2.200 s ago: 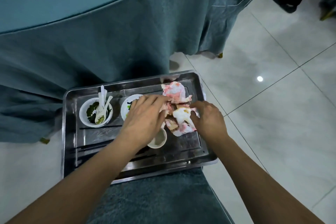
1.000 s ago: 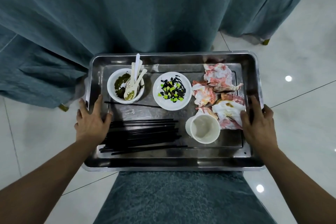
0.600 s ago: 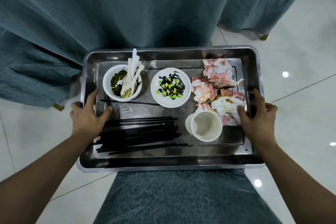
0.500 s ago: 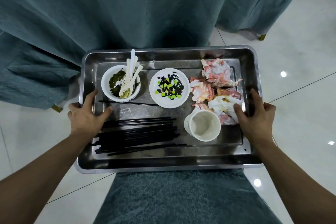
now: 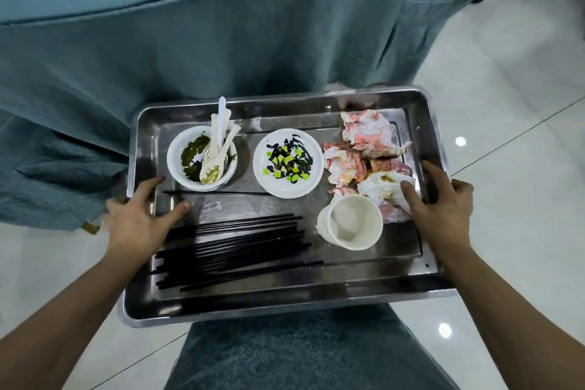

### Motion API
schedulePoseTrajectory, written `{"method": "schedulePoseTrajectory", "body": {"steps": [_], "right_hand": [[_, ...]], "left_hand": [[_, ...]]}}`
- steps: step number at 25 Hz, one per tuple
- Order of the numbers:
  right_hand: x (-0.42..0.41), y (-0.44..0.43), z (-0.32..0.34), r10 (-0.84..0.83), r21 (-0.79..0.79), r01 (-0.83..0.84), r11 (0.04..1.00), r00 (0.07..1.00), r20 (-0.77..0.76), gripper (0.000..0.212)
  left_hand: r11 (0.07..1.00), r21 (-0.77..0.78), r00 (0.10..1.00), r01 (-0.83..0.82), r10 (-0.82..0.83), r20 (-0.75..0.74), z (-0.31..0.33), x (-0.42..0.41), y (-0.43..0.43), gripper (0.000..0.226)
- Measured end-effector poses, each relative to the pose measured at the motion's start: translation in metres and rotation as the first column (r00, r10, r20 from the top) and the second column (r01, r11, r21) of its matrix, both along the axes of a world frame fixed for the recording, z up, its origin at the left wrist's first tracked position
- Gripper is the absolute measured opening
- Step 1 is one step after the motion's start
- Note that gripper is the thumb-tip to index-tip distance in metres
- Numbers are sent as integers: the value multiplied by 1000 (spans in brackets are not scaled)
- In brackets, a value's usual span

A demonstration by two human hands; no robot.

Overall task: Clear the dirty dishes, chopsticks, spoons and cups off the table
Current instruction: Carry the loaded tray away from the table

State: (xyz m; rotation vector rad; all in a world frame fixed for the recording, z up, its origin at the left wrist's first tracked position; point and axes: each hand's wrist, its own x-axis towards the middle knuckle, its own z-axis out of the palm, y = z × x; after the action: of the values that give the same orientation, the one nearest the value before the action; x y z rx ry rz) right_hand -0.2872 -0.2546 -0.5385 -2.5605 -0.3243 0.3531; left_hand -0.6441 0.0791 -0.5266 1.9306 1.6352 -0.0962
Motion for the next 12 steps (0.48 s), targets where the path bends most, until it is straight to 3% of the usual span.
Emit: {"method": "schedulePoseTrajectory", "body": {"steps": [6, 12], "right_hand": [[12, -29, 60, -34, 13, 34, 999, 999, 1, 69], [20, -64, 112, -72, 13, 72, 997, 997, -2, 71]], "left_hand": [[999, 28, 999, 41, -42, 27, 58, 12, -10, 92], [993, 36, 992, 112, -114, 54, 114, 39, -27, 75]]}}
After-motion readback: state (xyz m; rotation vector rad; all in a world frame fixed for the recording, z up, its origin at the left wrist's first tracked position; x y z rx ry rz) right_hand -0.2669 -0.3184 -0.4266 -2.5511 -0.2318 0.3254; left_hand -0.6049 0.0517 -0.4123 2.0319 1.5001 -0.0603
